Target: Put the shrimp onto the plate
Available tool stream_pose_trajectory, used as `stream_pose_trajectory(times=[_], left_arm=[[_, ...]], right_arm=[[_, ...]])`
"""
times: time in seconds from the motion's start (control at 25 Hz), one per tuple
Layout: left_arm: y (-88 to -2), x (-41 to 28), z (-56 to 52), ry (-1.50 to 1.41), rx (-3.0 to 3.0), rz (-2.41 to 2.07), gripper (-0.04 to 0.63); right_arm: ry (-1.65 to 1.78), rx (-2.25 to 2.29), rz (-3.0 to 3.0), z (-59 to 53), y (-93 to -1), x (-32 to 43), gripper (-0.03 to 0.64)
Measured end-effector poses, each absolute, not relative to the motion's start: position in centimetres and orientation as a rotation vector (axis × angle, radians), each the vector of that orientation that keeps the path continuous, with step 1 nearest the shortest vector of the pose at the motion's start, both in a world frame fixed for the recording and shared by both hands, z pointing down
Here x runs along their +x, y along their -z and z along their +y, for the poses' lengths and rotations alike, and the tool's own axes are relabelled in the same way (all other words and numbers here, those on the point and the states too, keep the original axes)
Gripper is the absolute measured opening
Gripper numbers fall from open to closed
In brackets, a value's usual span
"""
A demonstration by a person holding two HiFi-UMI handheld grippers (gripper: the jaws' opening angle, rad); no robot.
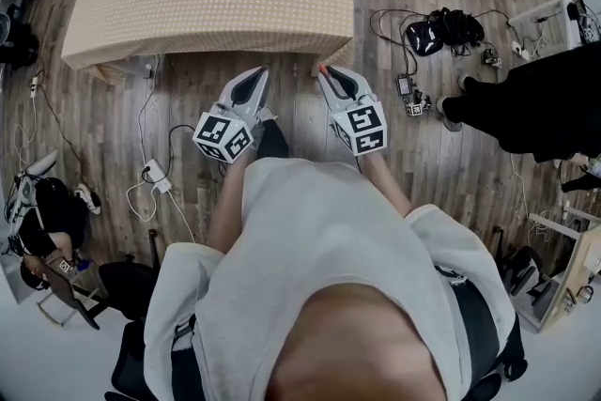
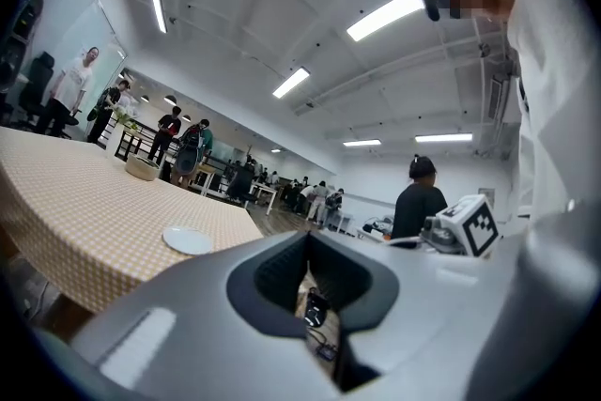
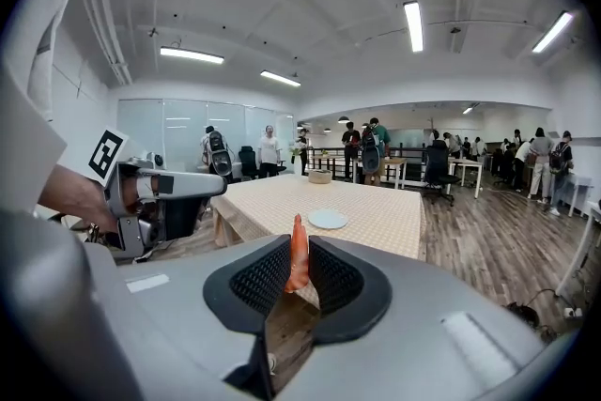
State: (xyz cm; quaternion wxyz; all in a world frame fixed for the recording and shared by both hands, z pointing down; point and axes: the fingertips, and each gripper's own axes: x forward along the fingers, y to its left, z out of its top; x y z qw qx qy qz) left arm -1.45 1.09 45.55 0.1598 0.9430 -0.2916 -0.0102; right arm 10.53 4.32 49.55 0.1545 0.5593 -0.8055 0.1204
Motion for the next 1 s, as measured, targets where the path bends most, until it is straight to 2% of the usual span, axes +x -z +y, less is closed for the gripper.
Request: stream_pose_trajectory(times=[0.48,1.0], left_arm=[[-45.0,-7.6,-15.3,0.036,2.671,-0.826,0.009],[-45.5,-7.9,-23.7,0.034,2.686,-0.721,0.009]], right_arm=[[-0.351,1.56,-2.294,-12.2,-48.6,4.0,0.06],[-0.364,1.623,-2.239,-20.1,-48.8,3.0,0.058]])
